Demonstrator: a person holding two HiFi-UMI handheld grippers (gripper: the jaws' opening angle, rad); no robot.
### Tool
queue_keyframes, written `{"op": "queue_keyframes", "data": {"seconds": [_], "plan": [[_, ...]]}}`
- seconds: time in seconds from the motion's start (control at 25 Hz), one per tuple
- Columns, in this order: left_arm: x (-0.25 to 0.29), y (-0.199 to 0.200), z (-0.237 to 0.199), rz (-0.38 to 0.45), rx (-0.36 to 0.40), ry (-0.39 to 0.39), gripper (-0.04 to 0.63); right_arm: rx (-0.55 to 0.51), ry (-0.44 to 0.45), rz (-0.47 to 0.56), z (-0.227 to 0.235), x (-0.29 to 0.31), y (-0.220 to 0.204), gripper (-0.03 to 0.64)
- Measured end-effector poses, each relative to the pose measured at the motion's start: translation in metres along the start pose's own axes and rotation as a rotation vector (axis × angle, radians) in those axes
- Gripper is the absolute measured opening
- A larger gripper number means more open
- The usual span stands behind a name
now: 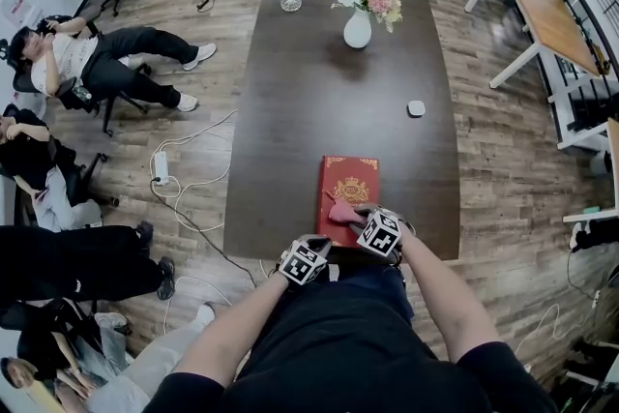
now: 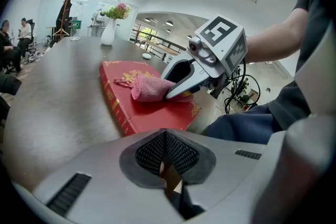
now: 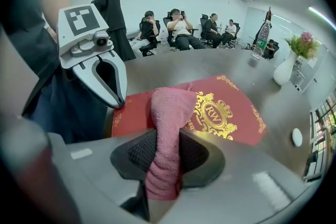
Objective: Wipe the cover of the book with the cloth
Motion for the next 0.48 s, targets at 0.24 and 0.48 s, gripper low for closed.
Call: {"op": "queue_keyframes", "data": {"seconds": [0.24, 0.48], "plan": [[-0.002, 0.003, -0.002, -0.001, 0.004, -0.003, -0.005, 0.017, -0.001, -0.003, 0.004, -0.004, -0.003, 0.121], [0.002, -0.001, -0.003, -0.01, 0.005, -0.005, -0.005, 0.03, -0.011, -0.007, 0.006, -0.005, -0.011, 0.121]]}}
Point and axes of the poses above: the fingertips, and each gripper's own axes: x forward along the fingers, z to its right, y out of its top, the point moved 3 cm from there along -x, backward along the fingers, and after that the axes turned 4 degrees about -z, right-handed, at the moved point
